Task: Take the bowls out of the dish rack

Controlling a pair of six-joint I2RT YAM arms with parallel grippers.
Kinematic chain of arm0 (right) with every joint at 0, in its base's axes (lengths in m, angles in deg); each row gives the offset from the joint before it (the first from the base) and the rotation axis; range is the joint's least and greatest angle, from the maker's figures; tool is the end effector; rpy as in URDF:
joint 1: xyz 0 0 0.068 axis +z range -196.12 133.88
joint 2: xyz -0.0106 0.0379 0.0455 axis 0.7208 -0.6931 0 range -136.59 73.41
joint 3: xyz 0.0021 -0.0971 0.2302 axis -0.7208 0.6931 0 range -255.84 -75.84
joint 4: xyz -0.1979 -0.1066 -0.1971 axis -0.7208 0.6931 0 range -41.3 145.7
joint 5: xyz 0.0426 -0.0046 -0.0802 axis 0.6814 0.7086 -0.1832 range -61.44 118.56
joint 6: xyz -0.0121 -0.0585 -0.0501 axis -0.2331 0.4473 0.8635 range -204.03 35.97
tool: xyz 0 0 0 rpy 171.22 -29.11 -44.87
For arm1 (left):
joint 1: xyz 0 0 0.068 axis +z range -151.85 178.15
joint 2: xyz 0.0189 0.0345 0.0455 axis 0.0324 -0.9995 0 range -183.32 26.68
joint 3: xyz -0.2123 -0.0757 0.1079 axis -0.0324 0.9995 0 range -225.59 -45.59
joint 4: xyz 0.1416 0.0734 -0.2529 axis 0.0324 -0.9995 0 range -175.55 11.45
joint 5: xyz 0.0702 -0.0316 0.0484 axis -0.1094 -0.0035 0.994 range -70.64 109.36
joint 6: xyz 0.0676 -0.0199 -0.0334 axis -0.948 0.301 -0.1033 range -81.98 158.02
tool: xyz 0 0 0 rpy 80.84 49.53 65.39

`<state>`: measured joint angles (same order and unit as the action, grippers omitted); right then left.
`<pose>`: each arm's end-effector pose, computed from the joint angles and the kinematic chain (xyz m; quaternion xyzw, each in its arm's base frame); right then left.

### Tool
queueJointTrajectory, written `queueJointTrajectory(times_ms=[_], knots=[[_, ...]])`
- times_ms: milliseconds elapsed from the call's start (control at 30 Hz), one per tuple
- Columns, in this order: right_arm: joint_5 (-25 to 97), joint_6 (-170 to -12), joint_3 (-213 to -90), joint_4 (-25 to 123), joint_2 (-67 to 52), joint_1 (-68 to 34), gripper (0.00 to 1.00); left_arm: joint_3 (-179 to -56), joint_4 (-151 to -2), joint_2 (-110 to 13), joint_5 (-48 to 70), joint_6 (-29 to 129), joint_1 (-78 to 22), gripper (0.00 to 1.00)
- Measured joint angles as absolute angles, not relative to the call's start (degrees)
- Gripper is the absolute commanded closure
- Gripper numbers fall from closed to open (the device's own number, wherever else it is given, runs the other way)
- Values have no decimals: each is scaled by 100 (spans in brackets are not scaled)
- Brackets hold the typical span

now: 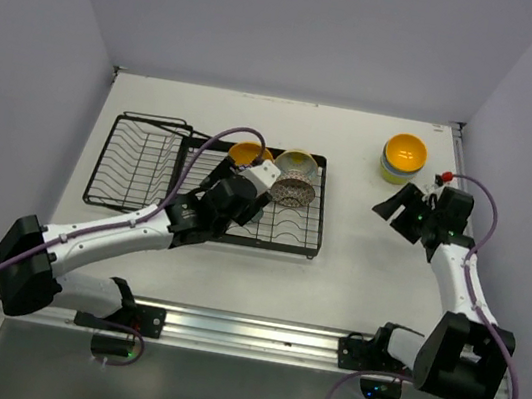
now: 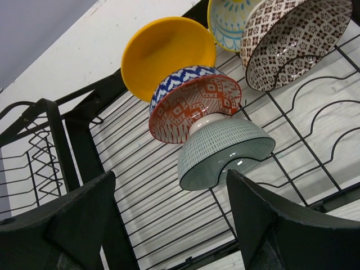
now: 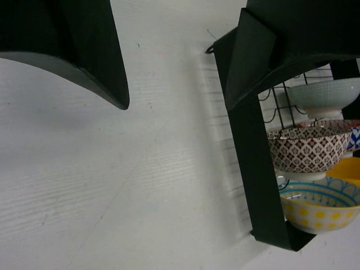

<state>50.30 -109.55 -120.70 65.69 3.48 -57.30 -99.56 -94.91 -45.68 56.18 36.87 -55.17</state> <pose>0.3204 -0.0382 0.1817 0.2098 0.8759 0.2208 0.3743 0.2358 -0.2496 0.2370 0.2544 0.8145 0.0578 0.5182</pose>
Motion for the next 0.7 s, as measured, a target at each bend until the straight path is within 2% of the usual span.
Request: queueJointTrajectory(times_ms=[33, 133, 300, 400, 700], knots=[[5093, -10972, -11871, 6504, 482, -5728, 28, -9911, -9456, -4592, 5590, 3654, -5517, 25], [5246, -10998, -11539, 6228, 823, -5728, 28, -9784, -9347, -4640, 5518, 3527, -5517, 35], [5530, -11064, -11463, 5658, 925, -5726, 29, -9563, -9115, -4692, 5271, 3293, -5517, 38], [5639, -11143, -11364, 5435, 921, -5728, 29, -9417, -8982, -4695, 5115, 3138, -5517, 45], [5790, -11274, -11220, 5201, 932, -5726, 29, -9331, -8672, -4968, 5006, 2727, -5517, 49]])
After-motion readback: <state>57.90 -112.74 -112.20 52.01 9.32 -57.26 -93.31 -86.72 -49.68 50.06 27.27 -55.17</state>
